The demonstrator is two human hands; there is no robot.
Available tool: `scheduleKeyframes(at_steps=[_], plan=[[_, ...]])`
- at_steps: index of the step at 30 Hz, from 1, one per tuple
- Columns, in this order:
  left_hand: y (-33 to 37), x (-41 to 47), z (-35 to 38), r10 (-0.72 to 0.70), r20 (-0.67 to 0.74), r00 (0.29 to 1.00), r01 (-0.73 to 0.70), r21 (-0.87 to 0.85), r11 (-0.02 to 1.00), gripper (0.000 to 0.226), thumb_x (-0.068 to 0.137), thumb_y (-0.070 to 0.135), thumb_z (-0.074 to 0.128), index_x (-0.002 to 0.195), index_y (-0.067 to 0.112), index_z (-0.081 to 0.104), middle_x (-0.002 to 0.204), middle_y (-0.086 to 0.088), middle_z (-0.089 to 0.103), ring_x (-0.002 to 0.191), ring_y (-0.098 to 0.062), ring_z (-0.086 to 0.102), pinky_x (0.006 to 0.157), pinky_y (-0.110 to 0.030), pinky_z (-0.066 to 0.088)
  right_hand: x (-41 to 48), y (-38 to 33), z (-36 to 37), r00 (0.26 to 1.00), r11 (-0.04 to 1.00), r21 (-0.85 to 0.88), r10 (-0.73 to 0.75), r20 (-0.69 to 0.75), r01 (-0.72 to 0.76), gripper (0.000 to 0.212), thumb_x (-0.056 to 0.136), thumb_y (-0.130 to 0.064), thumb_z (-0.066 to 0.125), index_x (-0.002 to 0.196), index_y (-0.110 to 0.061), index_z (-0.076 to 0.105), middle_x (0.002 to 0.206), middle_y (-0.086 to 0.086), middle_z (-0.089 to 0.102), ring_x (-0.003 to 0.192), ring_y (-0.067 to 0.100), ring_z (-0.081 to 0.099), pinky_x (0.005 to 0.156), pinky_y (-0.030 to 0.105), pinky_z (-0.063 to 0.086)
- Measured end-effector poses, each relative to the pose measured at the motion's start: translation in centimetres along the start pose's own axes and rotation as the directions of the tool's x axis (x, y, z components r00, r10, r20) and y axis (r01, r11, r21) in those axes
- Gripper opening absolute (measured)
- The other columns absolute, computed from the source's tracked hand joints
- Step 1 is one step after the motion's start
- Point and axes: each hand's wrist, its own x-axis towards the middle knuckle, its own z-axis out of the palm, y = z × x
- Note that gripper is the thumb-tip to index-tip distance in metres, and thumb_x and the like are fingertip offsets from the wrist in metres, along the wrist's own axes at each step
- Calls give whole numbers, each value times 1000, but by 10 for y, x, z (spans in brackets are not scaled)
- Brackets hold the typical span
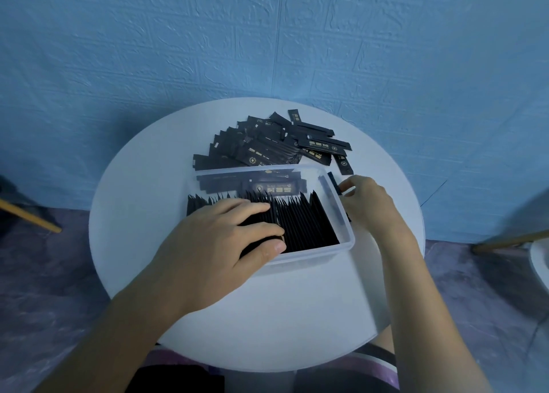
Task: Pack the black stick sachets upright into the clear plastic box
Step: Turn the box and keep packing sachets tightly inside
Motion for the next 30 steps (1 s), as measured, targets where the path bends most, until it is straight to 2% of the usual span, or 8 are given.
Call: scheduleKeyframes(at_steps=[3,7,10,13,15,19,25,30], plan=[[0,0,-1,-4,2,1000,4,-4,1000,47,102,61,26,121,46,67,139,18,58,129,-10,51,98,-36,47,10,0,-5,998,994,109,-12,-60,18,14,90,-30,66,101,-21,66,88,-1,73,83,24,65,77,31,45],[0,0,-1,-7,15,1000,7,3,1000,49,102,62,24,123,47,66,141,19,57,131,-9,50,99,-33,45,32,-1,-7,981,986,161,-17,-195,49,20,91,-28,64,109,-21,69,87,-1,68,87,26,61,75,30,40],[1,-1,-2,-14,16,1000,14,0,1000,50,102,64,24,123,48,66,141,20,57,131,-8,49,99,-32,44,43,-2,-3,982,996,57,-53,-181,65,18,94,-26,60,109,-24,71,82,1,63,84,29,56,72,31,36],[1,0,-3,-15,18,1000,15,-1,1000,50,102,64,24,123,47,66,141,19,57,131,-8,49,100,-31,42,43,2,1,983,994,-70,-95,-158,85,15,96,-28,55,88,-21,65,71,4,59,81,38,55,65,34,35],[1,0,-3,-12,20,1000,12,-1,1000,51,102,63,23,123,47,66,141,18,57,131,-9,49,100,-31,42,35,5,2,982,992,-80,-109,-151,98,15,95,-29,56,93,-23,70,73,6,62,81,37,56,66,34,37],[0,-1,-2,-18,22,1000,18,-14,1000,54,101,66,19,125,48,65,144,19,55,133,-8,47,102,-31,41,8,11,3,980,991,-1,-134,-149,135,19,94,-28,60,107,-30,74,78,-1,65,81,27,56,64,30,36],[1,0,-1,-21,13,1000,21,-12,1000,51,101,64,23,123,48,66,142,19,56,132,-8,48,101,-30,41,-8,23,0,990,964,223,-142,-19,142,11,91,-32,68,82,-27,70,79,2,67,72,19,54,68,32,41],[2,0,-3,-25,24,999,26,-24,999,51,101,65,23,123,48,66,142,21,55,132,-6,47,100,-31,43,5,15,-4,990,911,393,-86,-114,124,13,88,-31,73,78,-25,68,73,-5,64,64,15,53,68,30,40]])
